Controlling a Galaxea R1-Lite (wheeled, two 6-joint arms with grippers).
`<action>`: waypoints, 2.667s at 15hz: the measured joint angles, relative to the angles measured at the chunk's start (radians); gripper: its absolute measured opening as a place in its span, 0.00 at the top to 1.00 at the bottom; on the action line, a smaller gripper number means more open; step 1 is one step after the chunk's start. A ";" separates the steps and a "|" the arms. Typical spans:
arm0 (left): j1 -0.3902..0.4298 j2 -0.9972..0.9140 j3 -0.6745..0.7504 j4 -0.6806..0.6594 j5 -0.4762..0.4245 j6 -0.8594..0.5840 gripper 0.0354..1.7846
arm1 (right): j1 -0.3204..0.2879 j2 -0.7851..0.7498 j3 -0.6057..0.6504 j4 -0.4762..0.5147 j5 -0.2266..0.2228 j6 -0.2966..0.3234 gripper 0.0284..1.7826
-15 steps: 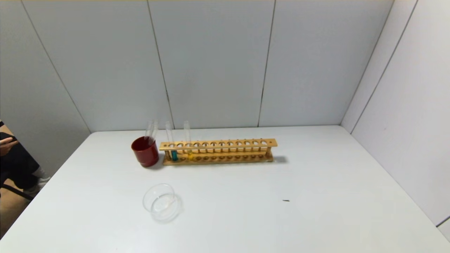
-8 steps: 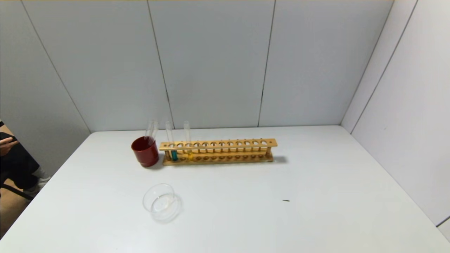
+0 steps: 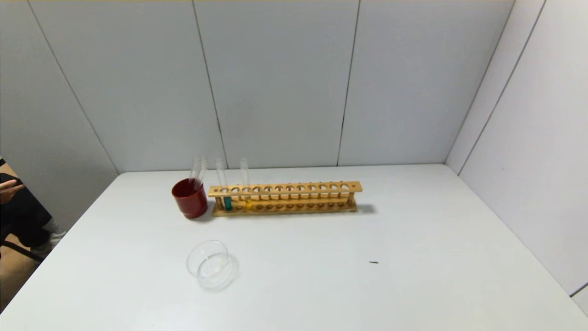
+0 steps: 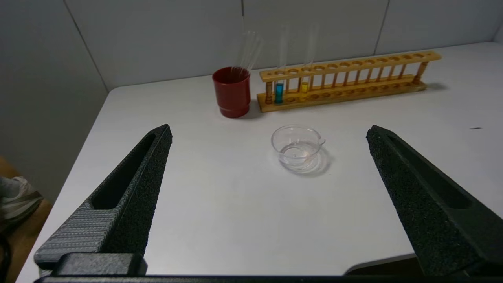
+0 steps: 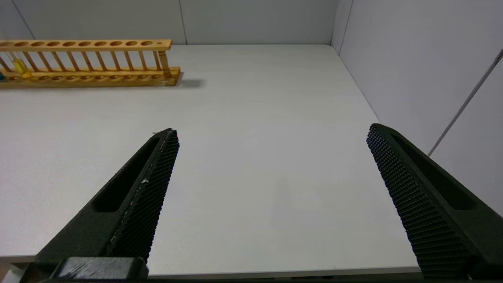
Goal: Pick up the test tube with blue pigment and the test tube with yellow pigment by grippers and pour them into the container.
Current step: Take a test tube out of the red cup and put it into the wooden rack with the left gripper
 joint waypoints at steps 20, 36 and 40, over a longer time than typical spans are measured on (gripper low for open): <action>-0.133 1.442 -0.517 -0.487 -0.071 -0.078 0.02 | 0.000 0.000 0.000 0.000 0.000 0.000 0.02; -0.203 1.833 -0.573 -0.780 -0.049 -0.103 0.02 | 0.000 0.000 0.000 0.000 0.000 0.000 0.02; -0.205 1.904 -0.638 -0.781 -0.009 -0.103 0.02 | 0.000 0.000 0.000 0.000 0.000 0.000 0.02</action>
